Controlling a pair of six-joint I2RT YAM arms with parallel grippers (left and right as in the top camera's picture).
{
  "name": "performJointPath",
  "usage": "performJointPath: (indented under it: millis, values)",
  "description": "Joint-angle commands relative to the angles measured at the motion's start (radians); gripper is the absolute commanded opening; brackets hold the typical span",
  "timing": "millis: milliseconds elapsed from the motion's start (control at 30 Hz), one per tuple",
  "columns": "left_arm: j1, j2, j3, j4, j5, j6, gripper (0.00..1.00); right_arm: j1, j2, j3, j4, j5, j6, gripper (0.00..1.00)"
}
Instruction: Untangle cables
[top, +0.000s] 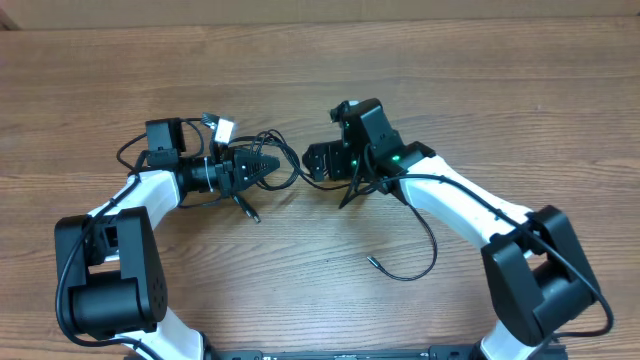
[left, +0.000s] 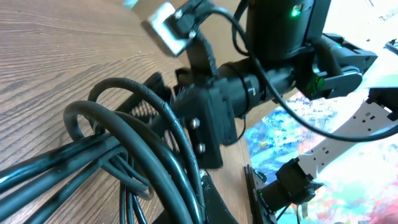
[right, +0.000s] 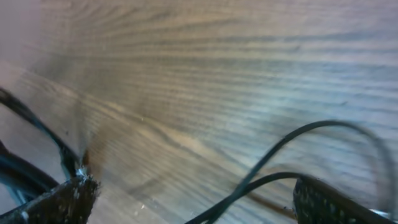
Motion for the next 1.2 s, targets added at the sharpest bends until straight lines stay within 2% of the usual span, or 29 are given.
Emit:
performJointPath:
  millis: [0,167,367,533,933,1000,1167]
  values:
    - [-0.007,0.012,-0.008,0.004,0.032,0.015,0.04,0.031,0.022,0.017,-0.014,-0.087,0.0,1.0]
    - [-0.006,0.012,-0.008,0.004,0.031,0.016,0.04,0.044,0.022,0.017,-0.049,-0.104,-0.002,1.0]
    - [-0.006,0.012,-0.008,0.011,0.031,0.016,0.04,0.037,0.022,0.017,-0.043,-0.241,-0.004,1.0]
    - [-0.006,0.012,-0.008,0.011,0.031,0.016,0.04,0.052,0.023,0.017,-0.04,-0.246,-0.004,1.0]
    - [-0.006,0.012,-0.008,0.011,0.031,0.015,0.04,0.056,0.023,0.017,-0.026,-0.03,0.003,1.0]
    - [-0.007,0.012,-0.008,0.011,0.031,0.015,0.04,0.049,0.023,0.017,-0.026,-0.064,0.003,1.0]
    - [-0.006,0.012,-0.008,0.011,0.031,0.016,0.04,0.014,0.023,0.036,-0.039,-0.309,-0.068,1.0]
